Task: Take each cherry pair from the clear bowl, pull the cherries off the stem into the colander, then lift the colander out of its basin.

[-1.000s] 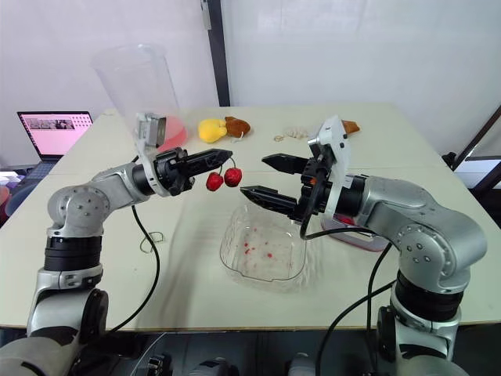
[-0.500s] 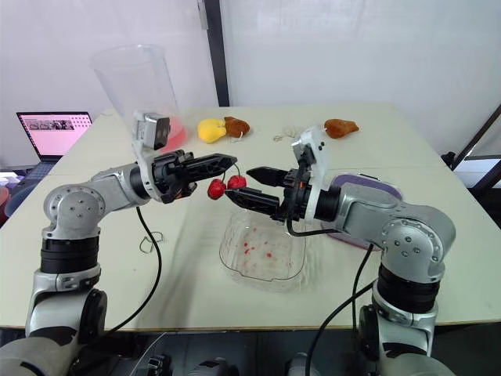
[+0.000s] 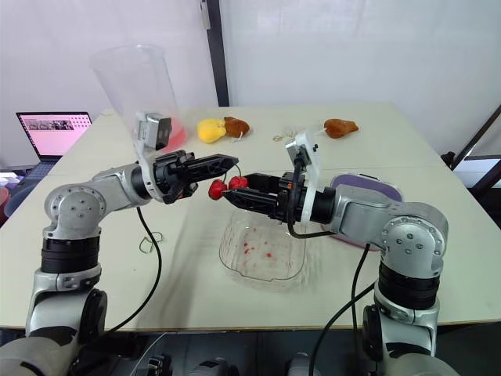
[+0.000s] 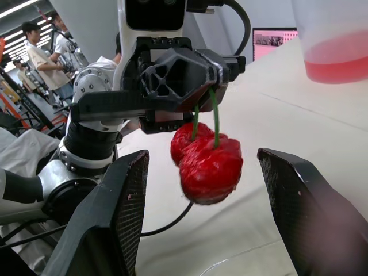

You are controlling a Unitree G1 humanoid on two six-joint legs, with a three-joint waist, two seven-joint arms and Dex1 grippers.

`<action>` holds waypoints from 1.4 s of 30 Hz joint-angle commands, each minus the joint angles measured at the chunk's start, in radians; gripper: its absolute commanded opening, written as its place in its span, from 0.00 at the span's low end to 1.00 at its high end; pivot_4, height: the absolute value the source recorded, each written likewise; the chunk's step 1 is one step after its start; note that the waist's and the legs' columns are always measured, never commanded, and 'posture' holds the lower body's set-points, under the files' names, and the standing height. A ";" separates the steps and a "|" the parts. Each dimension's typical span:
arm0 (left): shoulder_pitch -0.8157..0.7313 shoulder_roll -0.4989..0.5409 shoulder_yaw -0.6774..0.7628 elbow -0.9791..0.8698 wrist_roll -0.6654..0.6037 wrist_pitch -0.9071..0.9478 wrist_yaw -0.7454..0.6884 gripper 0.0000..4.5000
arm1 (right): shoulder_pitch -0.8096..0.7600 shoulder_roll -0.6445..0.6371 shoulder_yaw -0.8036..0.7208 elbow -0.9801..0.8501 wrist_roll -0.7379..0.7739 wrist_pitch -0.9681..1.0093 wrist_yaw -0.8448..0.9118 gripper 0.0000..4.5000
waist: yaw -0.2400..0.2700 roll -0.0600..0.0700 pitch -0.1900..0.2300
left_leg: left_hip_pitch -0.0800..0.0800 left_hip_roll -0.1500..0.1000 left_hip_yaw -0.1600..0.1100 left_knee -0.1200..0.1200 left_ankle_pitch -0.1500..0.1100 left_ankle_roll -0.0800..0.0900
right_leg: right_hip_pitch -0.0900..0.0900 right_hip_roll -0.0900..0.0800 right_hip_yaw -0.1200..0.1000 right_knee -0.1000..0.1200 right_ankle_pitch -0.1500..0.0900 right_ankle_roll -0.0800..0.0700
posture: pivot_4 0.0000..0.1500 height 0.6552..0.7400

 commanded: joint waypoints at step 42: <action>0.004 -0.011 -0.010 -0.018 0.037 -0.067 -0.014 0.00 | 0.154 -0.348 0.044 -0.015 0.171 -0.097 0.036 0.19 | 0.008 0.000 0.000 | 0.000 0.000 0.000 0.000 0.000 0.000 | 0.001 0.000 0.000 -0.001 0.000 0.000 | 1.00 1.00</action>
